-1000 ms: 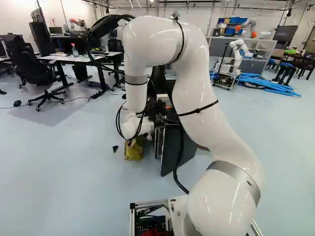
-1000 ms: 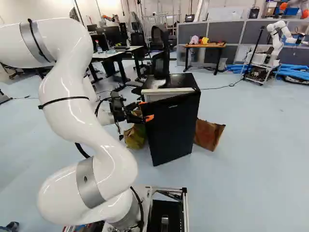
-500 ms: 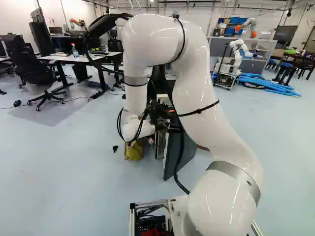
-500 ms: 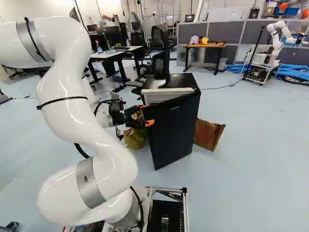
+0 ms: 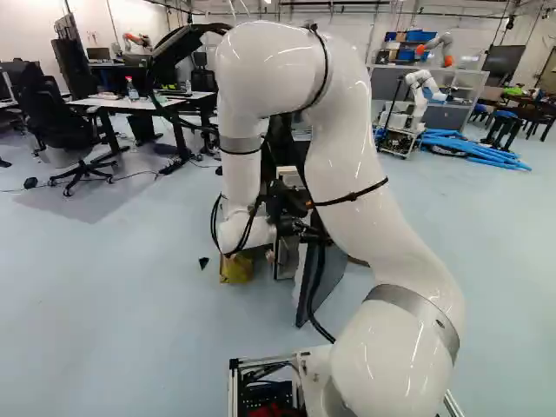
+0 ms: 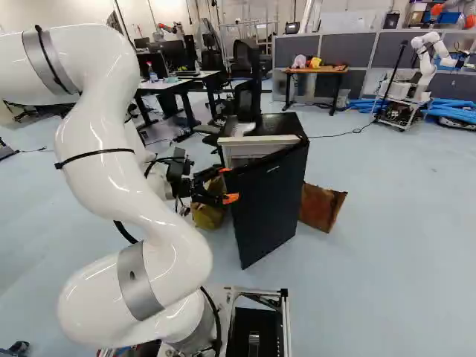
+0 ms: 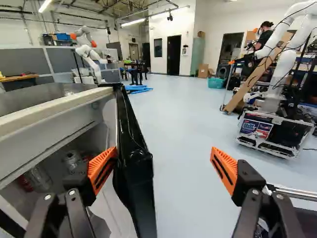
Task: Grab a drink from the fridge
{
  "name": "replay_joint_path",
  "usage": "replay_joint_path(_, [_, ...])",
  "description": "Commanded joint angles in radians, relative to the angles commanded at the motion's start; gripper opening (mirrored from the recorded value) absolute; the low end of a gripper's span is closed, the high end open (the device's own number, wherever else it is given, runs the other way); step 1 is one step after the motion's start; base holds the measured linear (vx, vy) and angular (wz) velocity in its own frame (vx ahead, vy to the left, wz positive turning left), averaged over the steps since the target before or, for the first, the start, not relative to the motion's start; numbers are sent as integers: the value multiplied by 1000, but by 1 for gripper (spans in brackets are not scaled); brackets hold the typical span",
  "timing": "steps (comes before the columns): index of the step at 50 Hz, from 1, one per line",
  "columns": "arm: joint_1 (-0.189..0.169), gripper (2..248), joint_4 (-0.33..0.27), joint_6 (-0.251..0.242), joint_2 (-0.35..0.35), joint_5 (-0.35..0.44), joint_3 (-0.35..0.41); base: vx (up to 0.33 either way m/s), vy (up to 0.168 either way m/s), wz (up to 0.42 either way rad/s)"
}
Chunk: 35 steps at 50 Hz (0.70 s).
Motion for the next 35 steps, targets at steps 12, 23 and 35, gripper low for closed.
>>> replay_joint_path(12, [-6, 247, 68, 0, 1, 5, 15, 0, 0, 0])
replay_joint_path(23, [-17, 247, 132, 0, 1, 31, 23, 0, 0, 0])
replay_joint_path(35, [-42, 247, 173, 0, 2, 35, 15, 0, 0, 0])
